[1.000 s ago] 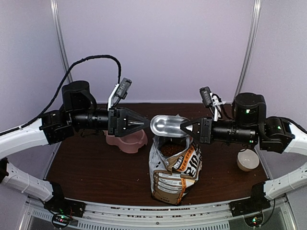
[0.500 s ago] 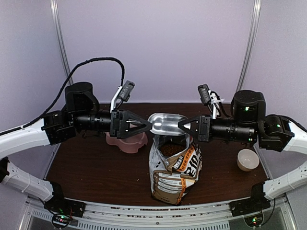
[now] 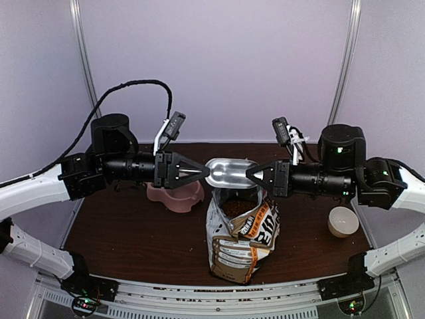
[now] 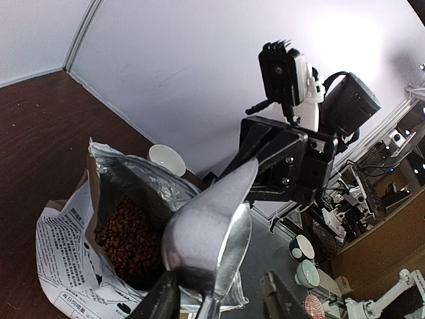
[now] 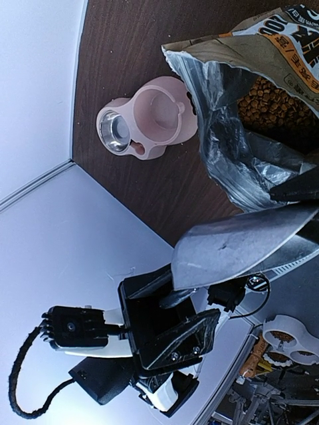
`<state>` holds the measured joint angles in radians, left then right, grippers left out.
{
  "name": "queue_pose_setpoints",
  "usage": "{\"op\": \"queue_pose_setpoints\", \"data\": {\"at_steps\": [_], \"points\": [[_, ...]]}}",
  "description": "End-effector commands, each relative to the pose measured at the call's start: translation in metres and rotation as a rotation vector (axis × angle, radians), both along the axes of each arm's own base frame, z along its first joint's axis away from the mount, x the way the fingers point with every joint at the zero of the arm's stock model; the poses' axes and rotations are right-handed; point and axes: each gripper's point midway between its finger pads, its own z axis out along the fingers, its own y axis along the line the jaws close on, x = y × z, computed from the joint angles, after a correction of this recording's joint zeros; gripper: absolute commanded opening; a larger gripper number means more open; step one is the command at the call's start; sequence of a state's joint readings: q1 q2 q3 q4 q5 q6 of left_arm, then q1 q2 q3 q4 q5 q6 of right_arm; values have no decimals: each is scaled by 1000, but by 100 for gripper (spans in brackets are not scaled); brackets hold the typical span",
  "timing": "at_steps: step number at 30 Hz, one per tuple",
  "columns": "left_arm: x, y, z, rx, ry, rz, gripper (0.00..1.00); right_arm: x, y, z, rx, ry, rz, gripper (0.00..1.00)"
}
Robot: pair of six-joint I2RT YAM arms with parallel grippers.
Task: Serve the pet food
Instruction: Pass from the right arm to the left
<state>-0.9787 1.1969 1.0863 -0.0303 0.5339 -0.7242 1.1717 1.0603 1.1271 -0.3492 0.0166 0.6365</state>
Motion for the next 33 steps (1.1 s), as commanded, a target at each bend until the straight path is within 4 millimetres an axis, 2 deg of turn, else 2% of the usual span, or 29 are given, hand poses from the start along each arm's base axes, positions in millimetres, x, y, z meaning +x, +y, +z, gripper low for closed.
{"op": "queue_pose_setpoints", "data": {"at_steps": [1, 8, 11, 13, 16, 18, 22, 26, 31, 33], "points": [[-7, -2, 8, -30, -24, -32, 39, 8, -8, 9, 0, -21, -60, 0], [-6, -1, 4, -18, -19, -25, 22, 10, -10, 5, -18, -19, -71, 0], [-5, 0, 1, -7, -16, -18, 21, 10, -11, 5, -25, -21, -75, 0], [-5, 1, 2, -5, -18, -11, 23, 10, -12, 4, -30, -22, -77, 0], [-4, 2, 2, -4, -22, -1, 37, 11, -12, 3, -35, -22, -77, 0], [-3, 3, 2, -1, -22, 7, 37, 11, -12, 3, -38, -23, -78, 0], [-3, 4, 3, -2, -23, 8, 32, 11, -11, 2, -39, -23, -76, 0], [-3, 4, 2, 1, -21, 7, 20, 12, -11, 0, -53, -20, -82, 0], [0, 6, 0, 16, -23, 32, 18, 13, -11, -4, -75, -15, -85, 0], [3, 7, -3, 36, -18, 50, 13, 13, -11, -5, -85, -17, -87, 0]]}}
